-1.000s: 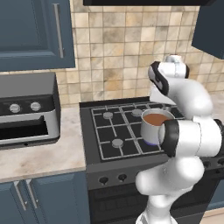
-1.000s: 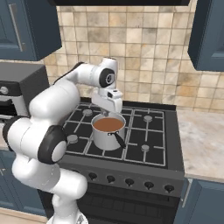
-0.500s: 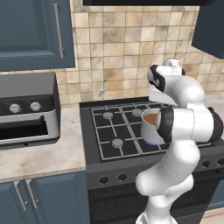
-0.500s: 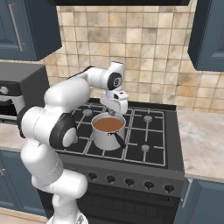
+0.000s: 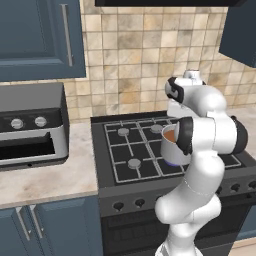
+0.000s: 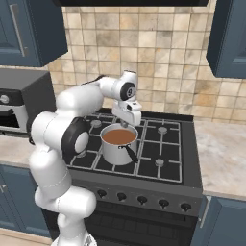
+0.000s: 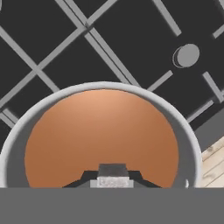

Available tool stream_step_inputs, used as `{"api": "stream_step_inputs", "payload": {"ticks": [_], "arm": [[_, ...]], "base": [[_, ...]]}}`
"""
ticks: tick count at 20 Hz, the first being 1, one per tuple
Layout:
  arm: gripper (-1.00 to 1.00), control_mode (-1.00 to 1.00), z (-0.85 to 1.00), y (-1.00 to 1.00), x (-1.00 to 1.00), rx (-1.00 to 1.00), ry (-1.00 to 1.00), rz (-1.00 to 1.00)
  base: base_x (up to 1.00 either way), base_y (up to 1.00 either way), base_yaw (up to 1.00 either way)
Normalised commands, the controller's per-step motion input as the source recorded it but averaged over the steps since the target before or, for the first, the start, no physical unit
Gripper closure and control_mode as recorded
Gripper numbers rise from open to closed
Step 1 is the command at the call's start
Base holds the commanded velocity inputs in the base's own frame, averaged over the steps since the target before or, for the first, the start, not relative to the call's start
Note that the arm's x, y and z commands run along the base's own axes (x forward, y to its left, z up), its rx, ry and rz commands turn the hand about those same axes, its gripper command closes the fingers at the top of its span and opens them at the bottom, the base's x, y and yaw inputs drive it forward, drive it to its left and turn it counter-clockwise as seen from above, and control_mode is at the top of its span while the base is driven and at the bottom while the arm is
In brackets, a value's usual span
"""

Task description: Pick up the sugar cube(s) and place them in the saucepan with hot chocolate.

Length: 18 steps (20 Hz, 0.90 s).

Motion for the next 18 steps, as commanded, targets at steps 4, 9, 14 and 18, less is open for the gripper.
{"api": "stream_step_inputs", "payload": {"ticks": [4, 9, 14, 18], "arm": [[1.00, -1.00, -0.22, 0.00, 0.00, -0.01, -0.01, 0.00], [1.00, -1.00, -0.33, 0.00, 0.00, -0.04, -0.14, 0.00], [1.00, -1.00, -0.24, 0.00, 0.00, -0.07, -0.17, 0.00], [1.00, -1.00, -0.11, 0.01, 0.00, -0.08, -0.14, 0.00]], "base": [[0.00, 0.00, 0.00], [0.00, 0.00, 0.00], [0.00, 0.00, 0.00], [0.00, 0.00, 0.00]]}}
